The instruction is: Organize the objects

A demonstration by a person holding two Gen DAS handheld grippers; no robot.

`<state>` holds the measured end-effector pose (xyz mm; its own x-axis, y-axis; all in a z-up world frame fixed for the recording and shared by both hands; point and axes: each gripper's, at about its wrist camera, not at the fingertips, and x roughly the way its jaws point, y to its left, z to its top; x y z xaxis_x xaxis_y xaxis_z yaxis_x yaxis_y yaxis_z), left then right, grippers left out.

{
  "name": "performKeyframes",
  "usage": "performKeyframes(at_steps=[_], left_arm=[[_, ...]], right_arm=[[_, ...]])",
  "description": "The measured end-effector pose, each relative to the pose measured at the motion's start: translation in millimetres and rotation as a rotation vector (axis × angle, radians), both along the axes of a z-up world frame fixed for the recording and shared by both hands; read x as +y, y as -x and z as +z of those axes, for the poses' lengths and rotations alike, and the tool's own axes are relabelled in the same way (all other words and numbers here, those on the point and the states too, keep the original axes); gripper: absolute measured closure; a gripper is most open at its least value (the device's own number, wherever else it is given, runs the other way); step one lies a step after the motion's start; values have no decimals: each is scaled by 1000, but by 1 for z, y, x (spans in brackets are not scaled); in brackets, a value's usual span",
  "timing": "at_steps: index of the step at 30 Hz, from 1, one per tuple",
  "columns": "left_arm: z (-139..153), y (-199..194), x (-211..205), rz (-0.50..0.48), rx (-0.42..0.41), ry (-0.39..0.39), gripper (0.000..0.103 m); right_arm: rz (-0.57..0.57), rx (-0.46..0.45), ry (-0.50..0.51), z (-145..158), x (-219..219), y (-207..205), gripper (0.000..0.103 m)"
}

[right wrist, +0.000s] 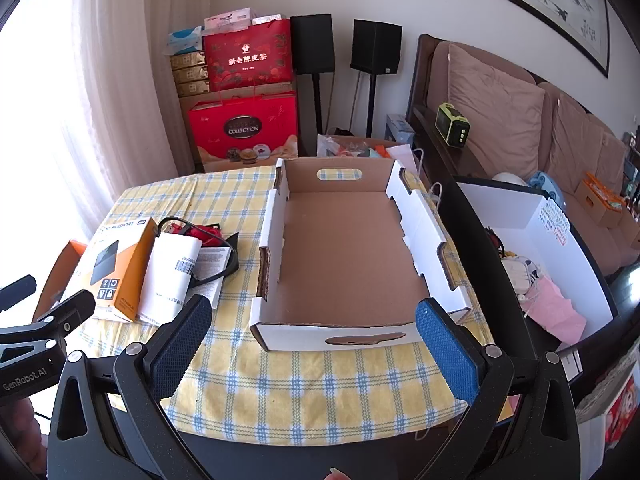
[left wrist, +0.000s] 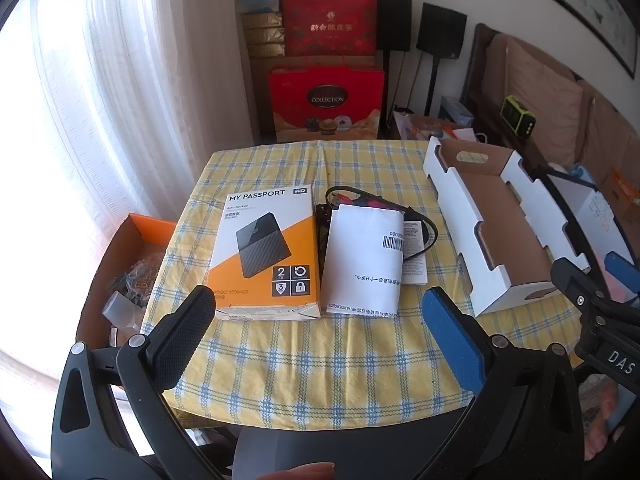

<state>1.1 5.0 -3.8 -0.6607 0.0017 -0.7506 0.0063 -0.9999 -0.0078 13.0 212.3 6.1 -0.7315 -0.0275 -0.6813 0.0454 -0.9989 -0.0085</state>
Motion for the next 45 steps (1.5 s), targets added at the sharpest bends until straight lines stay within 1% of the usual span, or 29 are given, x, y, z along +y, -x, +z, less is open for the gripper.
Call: performKeyframes(at_steps=[26,31,35,41,45], left_arm=[[-3,4,2,2,-1,10,0],[-6,15,-3,-3,-2,2,0],[-6,23,-5,5,11,24,0],[-9,33,-12,6,6,7,0],[-13,41,-20,3,-5,-6,0]], right_arm=[[-5,-1,-5,-1,1,1,0],[-16,-1,-10,-2,8,10,0],[-25,-1,-18,-1,14,15,0],[-52,-13,-28,-4,27,26,0],[-82,-22,-46,-7,45,37,0]])
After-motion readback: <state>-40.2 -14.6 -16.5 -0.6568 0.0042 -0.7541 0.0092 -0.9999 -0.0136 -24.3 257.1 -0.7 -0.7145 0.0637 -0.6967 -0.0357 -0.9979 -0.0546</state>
